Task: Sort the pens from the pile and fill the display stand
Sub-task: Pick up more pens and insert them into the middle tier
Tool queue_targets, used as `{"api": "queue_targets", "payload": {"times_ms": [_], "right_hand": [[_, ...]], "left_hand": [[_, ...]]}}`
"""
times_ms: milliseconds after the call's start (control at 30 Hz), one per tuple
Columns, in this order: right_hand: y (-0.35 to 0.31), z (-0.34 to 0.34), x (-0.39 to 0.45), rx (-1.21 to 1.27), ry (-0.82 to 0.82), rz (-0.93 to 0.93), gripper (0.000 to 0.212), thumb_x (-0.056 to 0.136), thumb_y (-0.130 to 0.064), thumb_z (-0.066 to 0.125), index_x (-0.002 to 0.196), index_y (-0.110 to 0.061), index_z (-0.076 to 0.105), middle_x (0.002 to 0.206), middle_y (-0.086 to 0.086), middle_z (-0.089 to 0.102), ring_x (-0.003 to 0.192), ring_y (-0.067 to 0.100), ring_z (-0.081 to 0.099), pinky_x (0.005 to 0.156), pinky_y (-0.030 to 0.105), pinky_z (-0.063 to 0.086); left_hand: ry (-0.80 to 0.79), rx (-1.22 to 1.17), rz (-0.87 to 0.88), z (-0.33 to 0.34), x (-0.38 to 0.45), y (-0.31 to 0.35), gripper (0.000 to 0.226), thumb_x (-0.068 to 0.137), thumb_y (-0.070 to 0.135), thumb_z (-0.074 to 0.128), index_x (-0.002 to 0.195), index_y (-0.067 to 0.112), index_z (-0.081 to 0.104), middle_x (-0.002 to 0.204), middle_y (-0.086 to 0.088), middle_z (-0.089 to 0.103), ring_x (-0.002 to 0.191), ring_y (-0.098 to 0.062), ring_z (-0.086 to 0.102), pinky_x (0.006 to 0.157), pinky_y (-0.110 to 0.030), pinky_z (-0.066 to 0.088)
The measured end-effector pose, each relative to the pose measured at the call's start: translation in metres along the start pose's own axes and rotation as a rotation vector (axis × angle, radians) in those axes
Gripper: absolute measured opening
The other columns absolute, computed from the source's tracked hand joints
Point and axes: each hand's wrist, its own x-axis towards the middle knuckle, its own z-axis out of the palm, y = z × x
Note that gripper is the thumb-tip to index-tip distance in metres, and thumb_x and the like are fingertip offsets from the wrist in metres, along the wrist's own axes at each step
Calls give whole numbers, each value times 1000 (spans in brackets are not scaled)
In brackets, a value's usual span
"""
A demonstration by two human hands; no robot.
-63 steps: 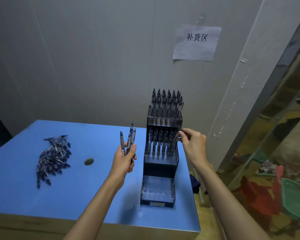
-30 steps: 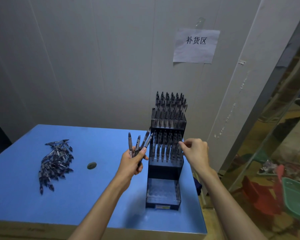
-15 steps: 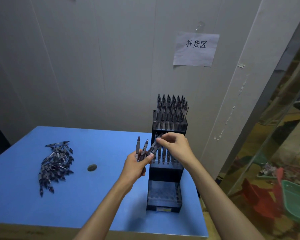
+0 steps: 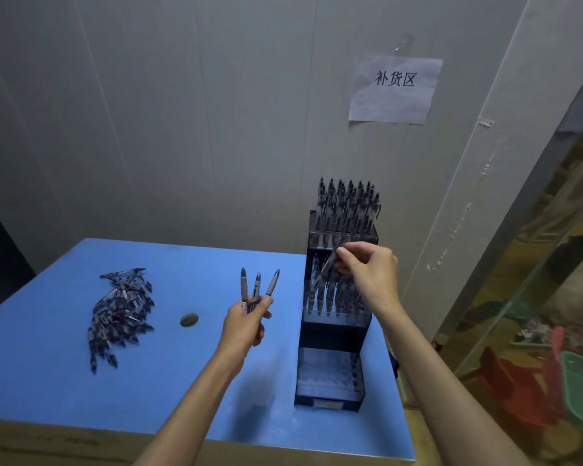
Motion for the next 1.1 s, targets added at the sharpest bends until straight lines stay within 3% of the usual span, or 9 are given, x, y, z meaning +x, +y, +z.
{"api": "queue_targets", "payload": {"times_ms": [200,500,833,967,1100], "right_hand": [[9,13,-6,-192,-38,-124,18,90,-17,73,107,-11,77,89,-3,77,80,3,71,84,29,60],[15,20,-14,-255,-82,-144,18,91,-19,72,107,-13,77,90,-4,77,83,0,70,85,25,59],[28,27,-17,-356,-167,-139,12,91,-16,72,99,-12,80,83,-4,77,77,2,70,80,27,59],[35,33,-24,-371,-160,-103,11,92,-18,72,95,-11,80,75,-4,75,67,3,68,71,30,59],[33,34,-23,-390,-186,-104,12,93,-19,70,97,-12,80,78,-5,76,69,2,68,73,29,59]], "left_hand": [[-35,-71,15,1,2,6,23,98,24,66,104,2,70,76,-6,65,46,-13,46,42,-24,36],[-44,-80,73,3,4,9,25,103,37,55,111,16,67,83,-7,60,46,-13,45,41,-26,40],[-63,-73,68,10,1,13,24,104,36,54,112,17,65,86,-7,57,46,-12,44,42,-26,42],[-82,-75,36,11,-1,16,19,103,32,58,111,18,67,86,-6,55,49,-12,37,41,-24,32],[-80,-89,4,12,-3,19,20,100,29,62,111,13,67,83,-6,64,47,-12,38,41,-23,28]]}}
